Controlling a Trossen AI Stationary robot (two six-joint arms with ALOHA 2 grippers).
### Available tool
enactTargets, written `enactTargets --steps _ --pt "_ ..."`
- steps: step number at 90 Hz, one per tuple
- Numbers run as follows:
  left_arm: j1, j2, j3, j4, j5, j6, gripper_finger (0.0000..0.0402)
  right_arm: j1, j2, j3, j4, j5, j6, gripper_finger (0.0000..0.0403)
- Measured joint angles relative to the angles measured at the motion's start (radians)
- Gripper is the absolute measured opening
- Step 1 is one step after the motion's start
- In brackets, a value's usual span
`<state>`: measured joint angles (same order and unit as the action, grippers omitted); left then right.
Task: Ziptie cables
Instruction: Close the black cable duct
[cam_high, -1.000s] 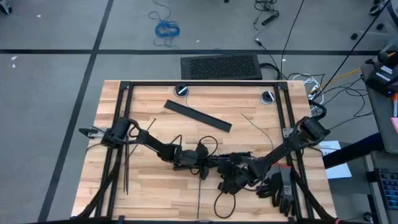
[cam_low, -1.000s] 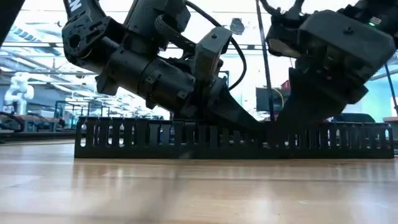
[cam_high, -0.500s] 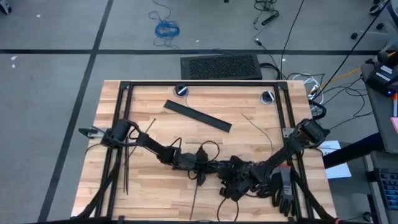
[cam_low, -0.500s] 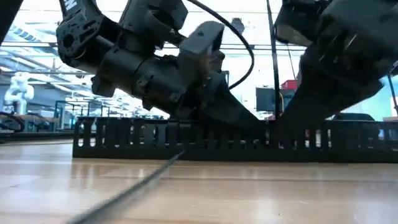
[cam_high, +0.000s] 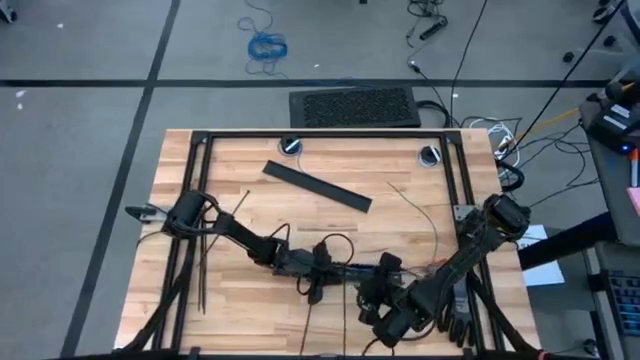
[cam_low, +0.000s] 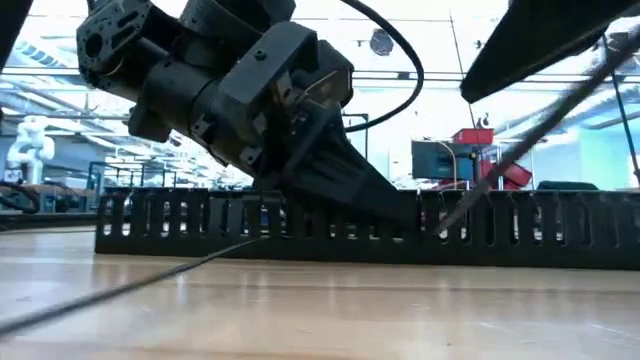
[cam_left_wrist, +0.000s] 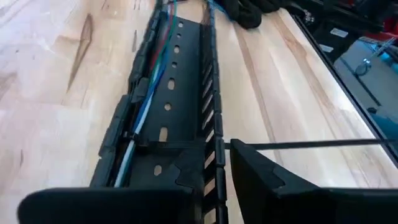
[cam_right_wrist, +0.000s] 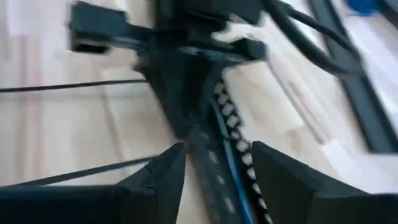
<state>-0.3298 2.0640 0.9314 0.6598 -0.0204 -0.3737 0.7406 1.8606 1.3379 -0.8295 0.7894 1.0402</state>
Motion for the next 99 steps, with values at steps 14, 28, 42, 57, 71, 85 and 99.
enactTargets --steps 14,28,42,57,71,85,99 --pt "0.000 -0.005 0.000 -0.003 0.001 0.015 0.0077 0.000 0.000 -0.001 -0.107 -0.070 0.107 0.0155" --pt "-0.013 -0.042 -0.001 -0.043 -0.004 0.023 0.0077 0.002 -0.003 -0.001 -0.108 -0.111 0.131 0.0142" --pt "-0.039 -0.172 0.000 -0.188 -0.093 0.104 0.0077 0.008 -0.004 0.000 -0.144 -0.104 0.155 0.0135" --pt "-0.058 -0.282 0.002 -0.362 -0.238 0.170 0.0077 0.008 -0.004 0.000 -0.268 -0.104 0.257 0.0135" --pt "-0.058 -0.303 0.002 -0.458 -0.307 0.157 0.0077 0.021 -0.004 0.000 -0.264 -0.115 0.271 0.0135" --pt "-0.062 -0.297 0.002 -0.535 -0.288 0.072 0.0077 0.045 -0.004 -0.001 -0.090 -0.166 0.105 0.0135" --pt "-0.106 -0.297 0.002 -0.514 -0.190 0.068 0.0077 0.050 -0.004 0.024 0.055 -0.290 -0.050 0.0135"
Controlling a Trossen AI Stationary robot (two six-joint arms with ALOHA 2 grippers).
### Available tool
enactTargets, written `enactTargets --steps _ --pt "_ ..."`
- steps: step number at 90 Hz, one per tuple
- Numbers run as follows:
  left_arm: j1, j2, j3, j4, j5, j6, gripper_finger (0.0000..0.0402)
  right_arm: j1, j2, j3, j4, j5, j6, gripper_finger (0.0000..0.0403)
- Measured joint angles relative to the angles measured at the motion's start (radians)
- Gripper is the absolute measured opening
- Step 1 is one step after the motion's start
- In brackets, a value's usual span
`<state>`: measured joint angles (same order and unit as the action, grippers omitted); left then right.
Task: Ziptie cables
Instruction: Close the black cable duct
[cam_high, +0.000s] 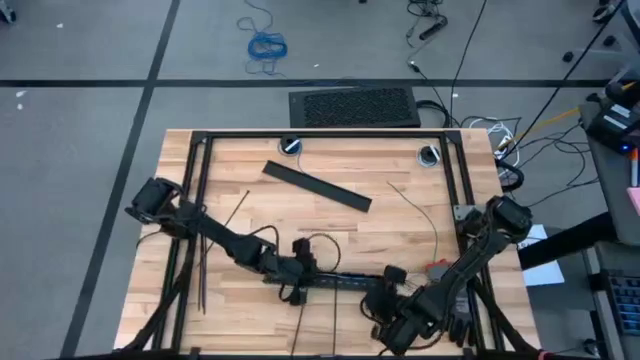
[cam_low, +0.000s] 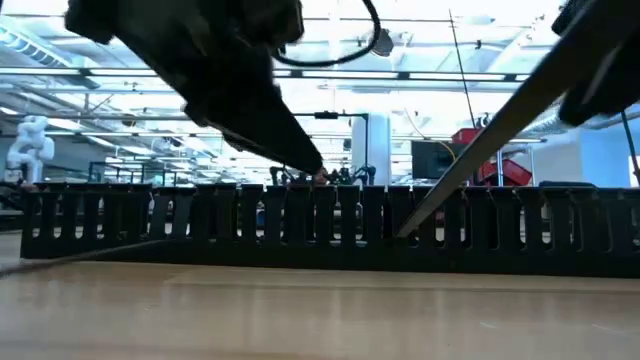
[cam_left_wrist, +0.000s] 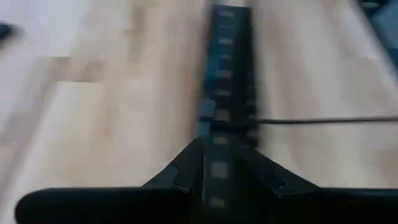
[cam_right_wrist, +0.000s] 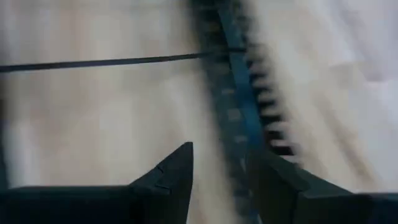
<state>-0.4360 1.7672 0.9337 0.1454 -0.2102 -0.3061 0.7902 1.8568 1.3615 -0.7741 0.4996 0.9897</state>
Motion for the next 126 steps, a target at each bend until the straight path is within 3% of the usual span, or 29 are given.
enactTargets --steps 35,48,61,78,104,126 --pt "-0.052 -0.069 0.004 -0.024 0.036 0.106 0.0077 -0.045 0.023 0.017 -0.086 -0.038 0.019 0.0135" --pt "-0.092 -0.101 0.004 -0.095 0.132 0.103 0.0077 -0.052 0.045 0.017 -0.073 -0.136 0.012 0.0135" --pt "-0.134 -0.100 0.005 -0.270 0.143 -0.013 0.0077 -0.046 0.050 0.017 -0.096 -0.217 -0.007 0.0134" --pt "-0.177 -0.100 0.004 -0.539 0.039 -0.158 0.0077 -0.036 0.050 0.017 -0.138 -0.200 -0.035 0.0134" --pt "-0.176 -0.100 0.015 -0.548 -0.031 -0.057 0.0077 -0.111 0.049 0.050 -0.132 -0.207 -0.265 0.0134" --pt "-0.158 -0.100 0.022 -0.547 -0.045 -0.055 0.0077 -0.169 0.049 0.053 -0.084 -0.266 -0.324 0.0134"
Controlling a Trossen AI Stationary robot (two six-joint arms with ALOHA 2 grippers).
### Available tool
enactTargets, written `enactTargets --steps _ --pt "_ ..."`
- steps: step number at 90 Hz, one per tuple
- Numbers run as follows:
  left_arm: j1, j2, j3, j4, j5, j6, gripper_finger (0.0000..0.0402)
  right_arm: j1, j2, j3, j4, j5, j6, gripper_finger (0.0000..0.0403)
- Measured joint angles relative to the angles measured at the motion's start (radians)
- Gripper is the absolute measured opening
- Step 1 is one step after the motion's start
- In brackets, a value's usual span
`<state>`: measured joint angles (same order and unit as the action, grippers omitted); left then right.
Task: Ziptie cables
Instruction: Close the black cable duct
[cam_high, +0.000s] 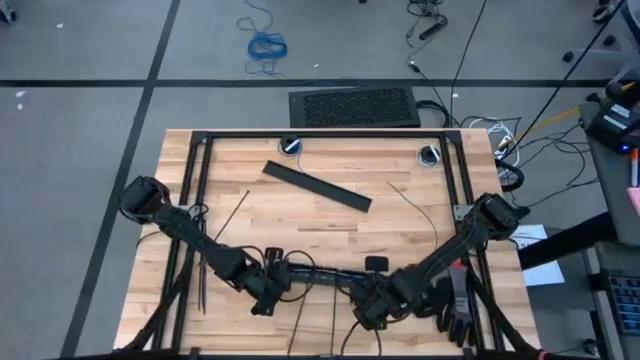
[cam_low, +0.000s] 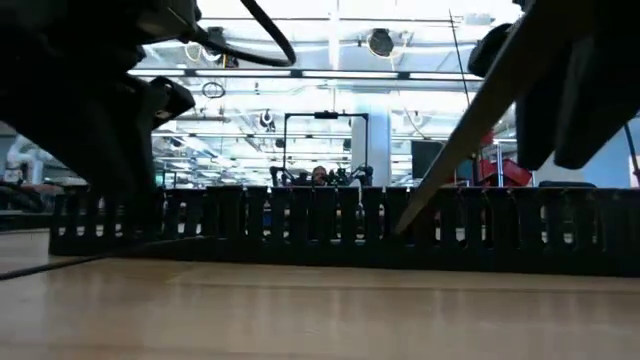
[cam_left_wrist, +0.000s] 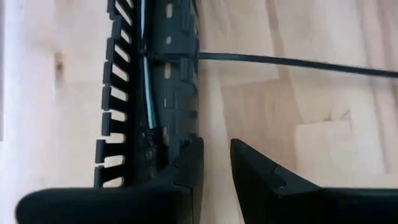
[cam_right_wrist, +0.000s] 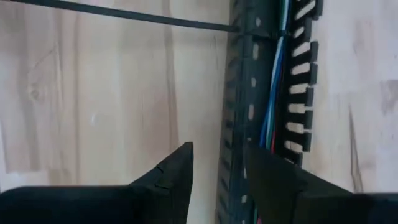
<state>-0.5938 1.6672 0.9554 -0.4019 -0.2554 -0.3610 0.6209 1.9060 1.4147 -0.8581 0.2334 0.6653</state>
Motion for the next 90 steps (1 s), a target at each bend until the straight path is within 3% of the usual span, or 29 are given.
enactTargets --steps 39,72,90 --pt "-0.001 0.000 0.069 -0.014 0.007 0.076 0.0077 -0.003 0.002 0.000 0.000 0.002 -0.015 0.0134" --pt "0.090 0.000 0.012 -0.064 -0.044 0.090 0.0078 -0.008 0.002 -0.024 -0.034 0.030 -0.031 0.0134" --pt "0.105 0.001 -0.011 -0.058 -0.045 0.089 0.0101 -0.012 0.002 -0.076 -0.034 0.030 0.001 0.0134"
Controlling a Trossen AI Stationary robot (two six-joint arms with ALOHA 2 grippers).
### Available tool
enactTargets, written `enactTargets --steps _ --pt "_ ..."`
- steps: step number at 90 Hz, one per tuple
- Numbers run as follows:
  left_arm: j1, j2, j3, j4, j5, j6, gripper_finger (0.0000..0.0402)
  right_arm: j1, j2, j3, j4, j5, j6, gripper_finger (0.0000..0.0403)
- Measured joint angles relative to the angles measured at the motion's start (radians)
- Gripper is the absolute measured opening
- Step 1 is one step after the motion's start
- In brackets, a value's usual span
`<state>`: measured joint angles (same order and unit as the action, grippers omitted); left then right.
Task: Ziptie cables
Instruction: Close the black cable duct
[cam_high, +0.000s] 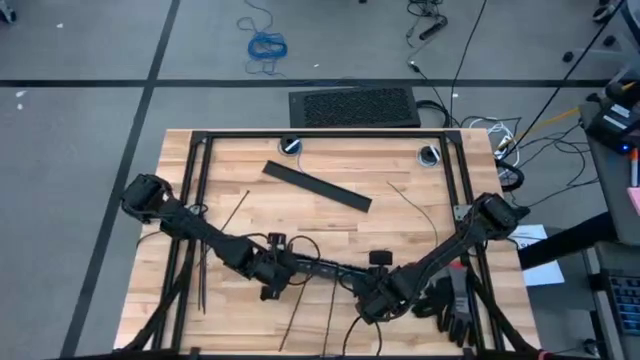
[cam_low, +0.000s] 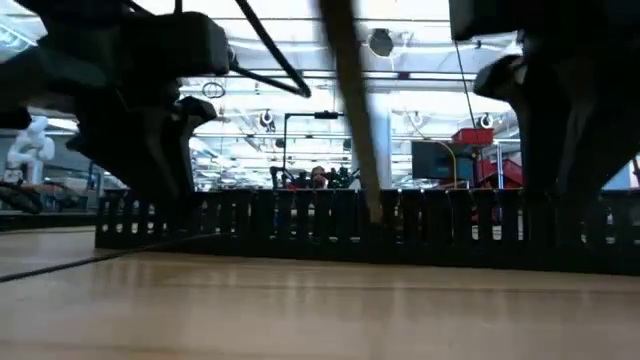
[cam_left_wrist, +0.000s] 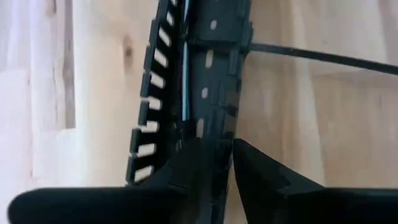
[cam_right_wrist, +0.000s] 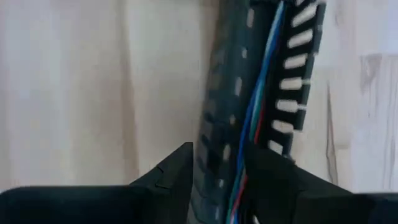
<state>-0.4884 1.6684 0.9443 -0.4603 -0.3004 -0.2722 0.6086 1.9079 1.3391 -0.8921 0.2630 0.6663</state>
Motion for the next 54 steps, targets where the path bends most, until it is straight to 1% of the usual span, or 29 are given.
enactTargets --steps 9,19,28,41,44,54 --pt "-0.001 0.000 -0.004 -0.003 0.015 -0.005 0.0110 0.000 0.000 -0.018 0.018 -0.005 0.009 0.0134" --pt "0.012 0.026 -0.021 -0.004 0.013 -0.059 0.0105 0.000 0.000 -0.036 0.049 -0.008 0.020 0.0126" --pt "0.020 0.043 -0.033 -0.005 0.012 -0.104 0.0080 -0.001 0.000 -0.052 0.071 -0.016 0.025 0.0092" --pt "0.019 0.046 -0.051 0.005 0.000 -0.115 0.0040 -0.014 0.000 -0.080 0.095 -0.033 0.013 0.0016" --pt "0.019 0.046 -0.053 0.002 -0.012 -0.115 0.0033 -0.021 0.000 -0.087 0.100 -0.030 0.006 0.0009" --pt "0.025 0.045 -0.062 -0.006 -0.033 -0.134 0.0017 -0.061 -0.004 -0.105 0.098 -0.024 -0.029 0.0005"
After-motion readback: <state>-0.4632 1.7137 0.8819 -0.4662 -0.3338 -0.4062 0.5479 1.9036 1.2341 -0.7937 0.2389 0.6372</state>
